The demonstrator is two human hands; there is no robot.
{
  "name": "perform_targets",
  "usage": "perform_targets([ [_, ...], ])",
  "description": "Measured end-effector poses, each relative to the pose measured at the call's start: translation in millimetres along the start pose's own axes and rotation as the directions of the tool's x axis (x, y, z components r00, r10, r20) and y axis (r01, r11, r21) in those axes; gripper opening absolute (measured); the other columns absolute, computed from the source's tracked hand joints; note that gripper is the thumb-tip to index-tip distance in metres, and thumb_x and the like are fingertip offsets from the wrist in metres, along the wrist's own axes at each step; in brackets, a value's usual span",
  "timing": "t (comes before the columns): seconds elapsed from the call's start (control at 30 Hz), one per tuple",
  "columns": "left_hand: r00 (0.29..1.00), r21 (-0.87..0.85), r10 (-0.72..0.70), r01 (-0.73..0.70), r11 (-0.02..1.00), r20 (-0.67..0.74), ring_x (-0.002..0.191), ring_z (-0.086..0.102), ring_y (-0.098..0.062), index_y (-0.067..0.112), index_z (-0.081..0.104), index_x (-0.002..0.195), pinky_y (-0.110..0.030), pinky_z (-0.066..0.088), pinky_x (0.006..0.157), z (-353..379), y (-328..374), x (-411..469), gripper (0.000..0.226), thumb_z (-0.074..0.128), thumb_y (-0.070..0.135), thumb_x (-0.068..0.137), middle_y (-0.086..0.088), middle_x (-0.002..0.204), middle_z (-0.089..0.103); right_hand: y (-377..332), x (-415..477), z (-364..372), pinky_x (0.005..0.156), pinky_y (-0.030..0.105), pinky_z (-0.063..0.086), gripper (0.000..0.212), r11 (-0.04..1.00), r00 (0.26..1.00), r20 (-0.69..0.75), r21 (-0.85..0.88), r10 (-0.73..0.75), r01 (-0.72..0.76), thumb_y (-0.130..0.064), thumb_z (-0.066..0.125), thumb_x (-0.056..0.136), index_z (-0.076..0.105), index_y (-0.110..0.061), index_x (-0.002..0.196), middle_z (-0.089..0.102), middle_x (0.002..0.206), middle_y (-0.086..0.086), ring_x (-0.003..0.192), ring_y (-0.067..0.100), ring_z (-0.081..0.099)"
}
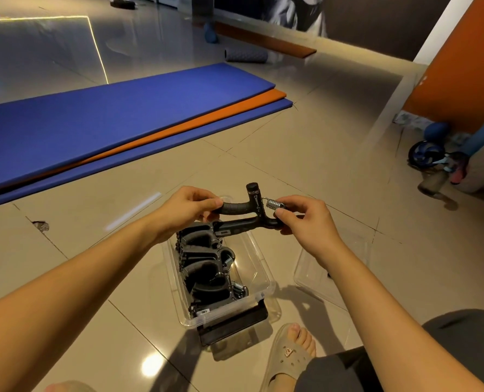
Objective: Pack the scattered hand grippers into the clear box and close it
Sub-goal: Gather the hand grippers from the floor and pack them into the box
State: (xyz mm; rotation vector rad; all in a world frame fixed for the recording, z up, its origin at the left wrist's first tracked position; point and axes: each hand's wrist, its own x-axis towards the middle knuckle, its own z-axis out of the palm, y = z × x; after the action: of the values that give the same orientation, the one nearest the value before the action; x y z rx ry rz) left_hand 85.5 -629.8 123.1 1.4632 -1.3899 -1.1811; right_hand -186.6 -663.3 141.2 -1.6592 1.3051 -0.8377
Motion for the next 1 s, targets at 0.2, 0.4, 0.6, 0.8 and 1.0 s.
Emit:
perform_targets([
  [0.2,0.954,0.652,0.284,-0.274,0.707,0.093,0.112,0.054,-0.006,0.029,0.06,0.131,-0.032,0.043,0.099,23,3,-8,0.08,0.061,0.081,0.07,0.013,0.121,0.063,7,2,11,0.056,0.026,0.058,0.014,0.984,0.99,0.03,0.107,0.139,-0.142,-0.009,0.06,0.1,0.072,-0.017,0.102,0.071,0.09,0.017,0.064,0.025,0.074],
  [0.4,0.903,0.829,0.416,-0.309,0.466,0.102,0.119,0.05,-0.012,0.029,0.054,0.138,-0.035,0.031,0.107,36,-9,-8,0.079,0.067,0.073,0.073,0.009,0.128,0.063,14,2,16,0.053,0.027,0.059,0.01,0.937,0.962,0.105,0.224,0.25,-0.268,-0.008,0.06,0.1,0.069,-0.012,0.1,0.071,0.093,0.022,0.064,0.031,0.074],
  [0.6,0.99,0.679,0.137,-0.117,0.725,0.024,0.101,0.064,-0.011,0.026,0.063,0.124,-0.033,0.054,0.09,42,-48,-22,0.066,0.075,0.062,0.071,0.007,0.114,0.07,44,3,27,0.067,0.035,0.062,0.024,0.942,0.939,0.104,0.034,0.329,-0.334,-0.015,0.065,0.098,0.067,-0.003,0.118,0.071,0.1,0.019,0.073,0.028,0.074],
  [0.8,0.997,0.648,-0.07,0.047,0.761,0.01,0.103,0.064,-0.013,0.025,0.063,0.123,-0.026,0.051,0.084,63,-113,-33,0.067,0.083,0.056,0.067,0.007,0.116,0.067,93,-4,49,0.102,0.034,0.045,0.049,0.836,0.926,0.115,-0.48,0.36,-0.266,-0.03,0.07,0.093,0.06,-0.014,0.139,0.065,0.131,0.008,0.121,0.026,0.06],
  [1.0,0.993,0.79,-0.092,0.003,0.614,0.068,0.111,0.047,-0.014,0.025,0.064,0.129,-0.036,0.045,0.096,82,-145,-29,0.075,0.077,0.064,0.066,0.008,0.121,0.056,115,-8,62,0.097,0.031,0.045,0.047,0.804,0.913,0.15,-0.542,0.379,-0.245,-0.024,0.07,0.093,0.061,-0.014,0.138,0.067,0.129,0.004,0.119,0.025,0.061],
])
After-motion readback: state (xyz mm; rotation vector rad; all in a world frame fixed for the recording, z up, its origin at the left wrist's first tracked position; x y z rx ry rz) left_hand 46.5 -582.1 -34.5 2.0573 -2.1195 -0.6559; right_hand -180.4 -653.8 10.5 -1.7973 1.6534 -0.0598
